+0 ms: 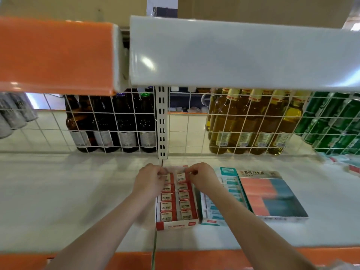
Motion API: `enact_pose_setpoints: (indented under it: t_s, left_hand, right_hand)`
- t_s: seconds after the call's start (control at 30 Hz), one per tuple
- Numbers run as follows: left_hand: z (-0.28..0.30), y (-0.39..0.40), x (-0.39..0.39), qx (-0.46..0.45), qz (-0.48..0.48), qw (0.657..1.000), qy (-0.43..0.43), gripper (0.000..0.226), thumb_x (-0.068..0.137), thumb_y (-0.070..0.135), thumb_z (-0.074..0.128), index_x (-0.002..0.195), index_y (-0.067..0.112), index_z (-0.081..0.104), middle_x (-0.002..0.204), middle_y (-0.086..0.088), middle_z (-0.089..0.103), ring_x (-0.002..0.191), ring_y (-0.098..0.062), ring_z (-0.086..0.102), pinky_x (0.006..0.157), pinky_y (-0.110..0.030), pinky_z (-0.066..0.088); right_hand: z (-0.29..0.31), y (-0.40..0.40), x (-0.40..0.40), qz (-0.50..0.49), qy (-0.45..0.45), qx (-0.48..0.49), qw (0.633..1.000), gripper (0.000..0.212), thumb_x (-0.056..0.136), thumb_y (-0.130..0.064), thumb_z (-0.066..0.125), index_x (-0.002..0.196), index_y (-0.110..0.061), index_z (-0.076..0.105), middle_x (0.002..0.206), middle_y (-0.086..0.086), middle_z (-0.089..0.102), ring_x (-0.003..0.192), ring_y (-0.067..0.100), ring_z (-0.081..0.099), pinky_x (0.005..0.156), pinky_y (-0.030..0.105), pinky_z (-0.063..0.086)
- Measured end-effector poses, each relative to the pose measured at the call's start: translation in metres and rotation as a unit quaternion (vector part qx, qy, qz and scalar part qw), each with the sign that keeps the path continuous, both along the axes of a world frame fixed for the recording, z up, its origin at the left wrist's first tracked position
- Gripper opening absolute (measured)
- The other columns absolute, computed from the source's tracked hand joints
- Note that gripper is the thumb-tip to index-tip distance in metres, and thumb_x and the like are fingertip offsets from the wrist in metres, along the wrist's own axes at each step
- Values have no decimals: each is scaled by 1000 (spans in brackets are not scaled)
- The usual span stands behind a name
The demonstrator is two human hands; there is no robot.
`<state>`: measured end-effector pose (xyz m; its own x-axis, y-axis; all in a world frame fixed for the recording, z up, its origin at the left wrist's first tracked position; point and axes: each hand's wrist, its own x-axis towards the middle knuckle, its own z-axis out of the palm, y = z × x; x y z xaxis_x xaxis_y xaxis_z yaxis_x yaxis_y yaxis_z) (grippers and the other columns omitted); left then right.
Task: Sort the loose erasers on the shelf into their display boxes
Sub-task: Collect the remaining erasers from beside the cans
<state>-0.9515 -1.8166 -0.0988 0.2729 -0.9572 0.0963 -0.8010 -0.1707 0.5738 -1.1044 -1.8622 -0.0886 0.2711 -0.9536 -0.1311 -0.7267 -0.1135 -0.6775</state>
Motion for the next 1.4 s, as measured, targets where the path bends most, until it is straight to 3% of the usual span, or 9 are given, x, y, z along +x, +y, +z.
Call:
enact_pose_setpoints:
  t_s: [0.07,0.17,0.43,0.57,0.73,0.83,1.0,1.13,1.4]
  left_hand:
    - [-2,-1,3,-7,7,1000,0,24,91,18,55,112,20,65,116,0,53,96,-11,52,79,-17,38]
    - [-6,-1,5,-7,13,1000,15,24,91,20,57,113,20,63,117,-1,50,89,-8,51,78,-17,38]
    - [-11,0,7,-8,16,999,41,28,90,20,60,117,17,63,121,-2,56,101,-16,60,85,-23,46]
    - [-11,-1,-1,-10,-2,999,42,28,90,18,57,117,20,64,123,0,58,105,-15,59,88,-24,46]
    - [-7,-4,-22,-13,-11,1000,16,29,91,20,53,119,24,61,117,1,52,98,-12,54,78,-22,44]
    - [-3,-7,-36,-35,-21,999,-12,24,89,19,53,111,23,63,113,4,50,100,-11,50,79,-21,42]
    - [6,-14,-74,-47,-61,997,-13,21,91,24,54,110,22,61,113,7,52,91,-3,48,73,-16,34]
    - [11,-23,-113,-35,-100,994,28,24,90,18,56,113,20,60,119,5,56,102,-10,55,79,-19,40]
    - [18,-37,-216,-29,-181,981,62,26,91,13,55,116,17,60,117,2,60,98,-8,54,83,-19,42]
  right_hand:
    - [1,0,1,12,30,-15,999,23,93,-18,53,113,-21,65,102,-1,64,86,13,62,69,19,50]
    - [1,-1,1,17,46,-34,998,25,92,-19,55,115,-22,64,115,2,61,99,17,61,79,24,50]
    - [-1,-4,2,55,130,-58,988,24,89,-20,60,112,-19,64,115,1,54,90,15,56,75,21,46]
    - [-1,-4,-5,47,142,-72,986,22,89,-23,60,109,-18,66,116,2,51,98,18,57,82,24,48]
    - [2,-4,-32,27,102,-95,990,22,92,-26,55,111,-20,64,119,1,46,104,17,51,79,21,38]
    - [4,-4,-54,11,79,-109,991,21,93,-22,54,111,-18,63,119,3,48,102,16,51,77,20,36]
    - [9,-3,-97,-14,68,-99,993,24,93,-21,53,115,-19,61,117,1,50,96,11,49,82,22,43]
    - [9,-2,-137,-38,76,-92,992,24,93,-18,51,115,-19,61,116,1,52,93,11,50,77,21,43]
    - [7,-9,-234,-113,107,-84,984,26,90,-9,49,111,-17,64,115,5,56,99,20,56,79,21,40]
